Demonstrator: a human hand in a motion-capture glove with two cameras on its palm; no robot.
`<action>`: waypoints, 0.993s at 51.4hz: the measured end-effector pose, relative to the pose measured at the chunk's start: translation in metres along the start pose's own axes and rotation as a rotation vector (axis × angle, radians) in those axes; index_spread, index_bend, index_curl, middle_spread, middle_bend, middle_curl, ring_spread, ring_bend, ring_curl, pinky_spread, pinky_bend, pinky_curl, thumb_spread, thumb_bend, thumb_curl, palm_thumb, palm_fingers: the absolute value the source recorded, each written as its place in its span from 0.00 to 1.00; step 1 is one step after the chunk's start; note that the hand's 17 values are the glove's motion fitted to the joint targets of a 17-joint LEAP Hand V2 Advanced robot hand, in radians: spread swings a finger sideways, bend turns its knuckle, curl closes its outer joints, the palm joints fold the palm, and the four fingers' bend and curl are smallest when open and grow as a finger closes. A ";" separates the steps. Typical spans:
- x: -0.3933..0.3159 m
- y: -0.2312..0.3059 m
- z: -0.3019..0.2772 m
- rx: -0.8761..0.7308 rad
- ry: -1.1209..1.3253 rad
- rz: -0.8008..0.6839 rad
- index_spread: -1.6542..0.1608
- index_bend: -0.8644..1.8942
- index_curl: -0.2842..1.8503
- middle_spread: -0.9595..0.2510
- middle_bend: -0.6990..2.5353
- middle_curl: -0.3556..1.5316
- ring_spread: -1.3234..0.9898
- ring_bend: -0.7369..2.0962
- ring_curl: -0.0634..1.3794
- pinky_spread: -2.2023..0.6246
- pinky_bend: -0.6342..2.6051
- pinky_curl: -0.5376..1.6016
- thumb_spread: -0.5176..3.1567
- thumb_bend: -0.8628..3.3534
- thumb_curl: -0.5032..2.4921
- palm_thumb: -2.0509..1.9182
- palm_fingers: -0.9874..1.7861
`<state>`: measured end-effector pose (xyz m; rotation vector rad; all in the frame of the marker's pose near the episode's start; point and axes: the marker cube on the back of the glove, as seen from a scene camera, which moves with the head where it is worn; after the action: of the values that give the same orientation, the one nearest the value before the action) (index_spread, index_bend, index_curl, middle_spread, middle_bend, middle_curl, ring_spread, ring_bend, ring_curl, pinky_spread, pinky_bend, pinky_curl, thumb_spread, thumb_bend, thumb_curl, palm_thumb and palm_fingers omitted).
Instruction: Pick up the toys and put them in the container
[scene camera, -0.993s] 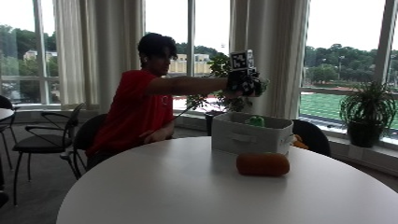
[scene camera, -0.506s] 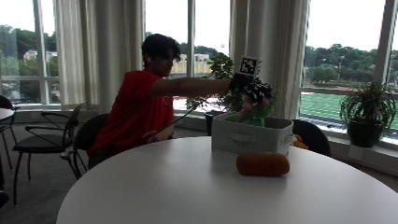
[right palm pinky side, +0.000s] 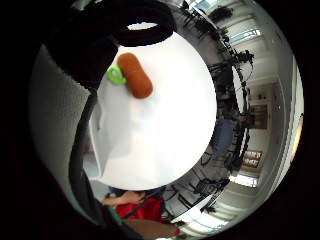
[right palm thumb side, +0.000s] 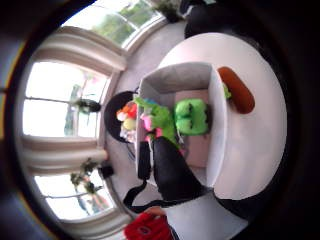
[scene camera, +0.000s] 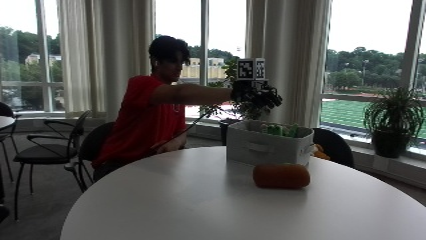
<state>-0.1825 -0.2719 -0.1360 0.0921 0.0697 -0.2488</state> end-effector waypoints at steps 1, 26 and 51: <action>0.010 -0.002 0.003 -0.002 0.005 0.073 0.68 0.37 0.31 0.63 0.27 0.54 0.48 0.56 0.32 0.76 0.58 0.43 0.43 0.19 0.36 0.50 0.32; 0.134 -0.012 0.078 -0.045 0.034 0.328 0.67 0.37 0.30 0.61 0.30 0.50 0.46 0.55 0.29 0.78 0.52 0.40 0.45 0.20 0.30 0.51 0.38; 0.139 -0.082 0.158 -0.072 0.035 0.269 0.69 0.36 0.26 0.63 0.30 0.47 0.46 0.57 0.28 0.78 0.53 0.41 0.45 0.20 0.29 0.52 0.36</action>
<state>-0.0596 -0.4004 0.0028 0.0334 0.1002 0.0238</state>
